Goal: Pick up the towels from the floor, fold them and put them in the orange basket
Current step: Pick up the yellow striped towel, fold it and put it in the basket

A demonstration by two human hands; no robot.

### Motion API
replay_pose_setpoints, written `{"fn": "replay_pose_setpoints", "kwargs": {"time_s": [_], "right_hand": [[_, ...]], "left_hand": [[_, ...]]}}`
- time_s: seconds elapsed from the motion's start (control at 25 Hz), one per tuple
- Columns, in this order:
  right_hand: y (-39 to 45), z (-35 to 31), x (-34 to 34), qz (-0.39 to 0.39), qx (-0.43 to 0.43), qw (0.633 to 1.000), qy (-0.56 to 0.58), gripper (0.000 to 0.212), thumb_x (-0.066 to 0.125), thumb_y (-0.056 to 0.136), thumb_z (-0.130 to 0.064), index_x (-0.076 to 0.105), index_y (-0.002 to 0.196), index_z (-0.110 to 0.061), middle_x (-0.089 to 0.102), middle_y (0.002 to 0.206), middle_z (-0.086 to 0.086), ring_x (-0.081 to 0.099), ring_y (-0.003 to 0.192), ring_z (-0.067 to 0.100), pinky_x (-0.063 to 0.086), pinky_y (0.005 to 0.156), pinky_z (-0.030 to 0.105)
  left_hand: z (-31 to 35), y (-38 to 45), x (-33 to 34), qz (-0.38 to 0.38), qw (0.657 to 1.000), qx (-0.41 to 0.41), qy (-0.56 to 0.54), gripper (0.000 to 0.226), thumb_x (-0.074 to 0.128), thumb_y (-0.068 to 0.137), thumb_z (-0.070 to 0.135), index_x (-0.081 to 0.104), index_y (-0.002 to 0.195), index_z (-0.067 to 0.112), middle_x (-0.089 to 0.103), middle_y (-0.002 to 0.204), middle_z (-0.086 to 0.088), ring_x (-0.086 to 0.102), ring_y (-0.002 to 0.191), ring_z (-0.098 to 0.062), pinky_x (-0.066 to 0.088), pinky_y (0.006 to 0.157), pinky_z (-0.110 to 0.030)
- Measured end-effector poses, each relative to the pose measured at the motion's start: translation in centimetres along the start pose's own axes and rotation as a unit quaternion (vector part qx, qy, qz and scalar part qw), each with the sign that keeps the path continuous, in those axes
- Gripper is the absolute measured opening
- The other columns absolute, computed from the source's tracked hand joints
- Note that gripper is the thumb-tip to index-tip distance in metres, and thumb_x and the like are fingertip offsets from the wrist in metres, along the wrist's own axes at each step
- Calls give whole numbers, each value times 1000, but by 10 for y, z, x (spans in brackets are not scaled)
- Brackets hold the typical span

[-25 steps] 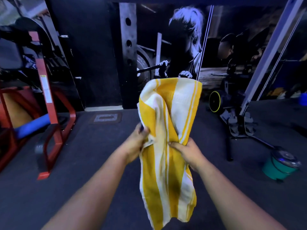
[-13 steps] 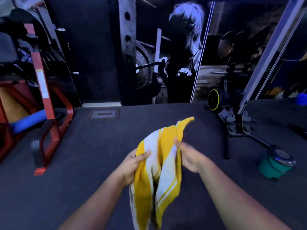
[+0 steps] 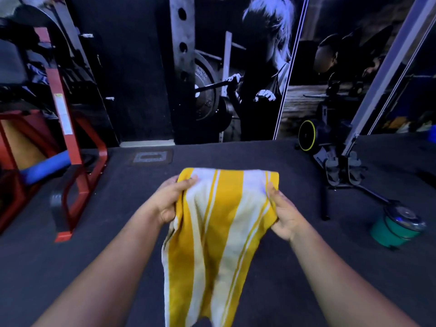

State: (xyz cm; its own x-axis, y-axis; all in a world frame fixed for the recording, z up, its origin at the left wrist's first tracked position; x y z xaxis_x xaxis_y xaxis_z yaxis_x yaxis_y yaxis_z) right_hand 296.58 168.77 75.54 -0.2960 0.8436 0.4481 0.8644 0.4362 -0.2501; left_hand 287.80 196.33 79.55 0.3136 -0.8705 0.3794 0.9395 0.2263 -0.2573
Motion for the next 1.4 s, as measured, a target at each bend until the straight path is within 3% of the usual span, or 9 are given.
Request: {"fn": "replay_pose_setpoints", "kwargs": {"time_s": [0.2, 0.4, 0.56, 0.68, 0.76, 0.92, 1.12, 1.28, 1.4], "right_hand": [[3, -1, 4, 20, -33, 974, -225, 20, 72, 93, -16, 74, 107, -1, 78, 100, 14, 75, 87, 22, 53, 82, 36], [12, -20, -8, 109, -83, 982, -128, 19, 68, 98, -24, 72, 96, -6, 78, 89, 12, 73, 77, 22, 58, 65, 30], [17, -11, -17, 107, -66, 917, -377, 34, 68, 90, -45, 67, 81, -12, 64, 72, 2, 58, 66, 18, 46, 67, 35], [13, -33, -11, 86, -126, 967, -202, 22, 64, 99, -30, 70, 104, -10, 77, 94, 7, 71, 84, 21, 57, 79, 39], [10, -34, -11, -10, -92, 991, -93, 26, 63, 98, -21, 63, 122, -11, 76, 112, 9, 72, 97, 21, 59, 86, 40], [5, -4, -29, -10, 32, 903, -429, 22, 74, 93, -24, 73, 112, -12, 77, 110, 1, 70, 108, 22, 54, 101, 46], [8, -7, -27, 10, -51, 991, -120, 25, 65, 97, -19, 65, 120, -11, 76, 113, 10, 71, 105, 25, 57, 88, 36], [9, -3, -31, -43, -53, 905, -419, 20, 78, 88, -13, 70, 105, -4, 75, 96, 2, 70, 87, 15, 54, 82, 34], [11, -14, -29, 38, -95, 940, -325, 11, 74, 88, -4, 71, 99, -2, 77, 93, 8, 71, 82, 18, 56, 75, 31]], "left_hand": [[-31, -13, -20, -20, 963, -143, 228, 50, 79, 82, 32, 68, 119, 0, 75, 111, -20, 75, 98, -30, 61, 86, -48], [-22, 5, -35, 108, 979, -83, 152, 35, 81, 85, 28, 71, 104, 0, 78, 91, -17, 76, 75, -28, 62, 65, -41], [-40, 5, -42, 150, 942, -98, 283, 58, 86, 81, 33, 60, 110, -10, 70, 87, -15, 67, 70, -25, 57, 64, -35], [-29, 7, -34, 130, 986, -36, 103, 40, 81, 84, 35, 68, 102, 2, 74, 89, -17, 73, 69, -24, 61, 59, -35], [-35, 7, -36, 87, 976, -77, 186, 51, 78, 83, 52, 72, 104, 5, 77, 97, -19, 75, 82, -27, 64, 74, -44], [-30, 8, -38, 89, 971, -22, 223, 44, 78, 81, 50, 72, 99, 10, 77, 93, -14, 71, 80, -24, 60, 76, -42], [-40, 2, -50, 66, 975, -40, 210, 24, 78, 89, 22, 72, 106, 6, 78, 102, -14, 76, 84, -23, 60, 72, -34], [-24, 10, -53, 146, 964, 50, 217, 16, 74, 93, 23, 73, 89, 7, 77, 82, -8, 71, 69, -19, 56, 61, -27], [-20, 16, -52, 141, 956, 74, 248, 18, 69, 97, 23, 69, 87, 8, 74, 80, -4, 67, 77, -23, 53, 69, -30]]}}
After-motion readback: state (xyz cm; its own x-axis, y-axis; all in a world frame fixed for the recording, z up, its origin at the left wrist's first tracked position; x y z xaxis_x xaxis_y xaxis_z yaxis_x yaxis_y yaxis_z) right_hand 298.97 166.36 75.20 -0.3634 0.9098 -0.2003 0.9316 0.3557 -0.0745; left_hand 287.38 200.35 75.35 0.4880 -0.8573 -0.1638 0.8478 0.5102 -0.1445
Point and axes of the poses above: each hand's wrist, its own y-axis towards the middle knuckle, its own x-axis out of the palm, z = x × y, the point moved 3 cm from there along y, towards the middle knuckle
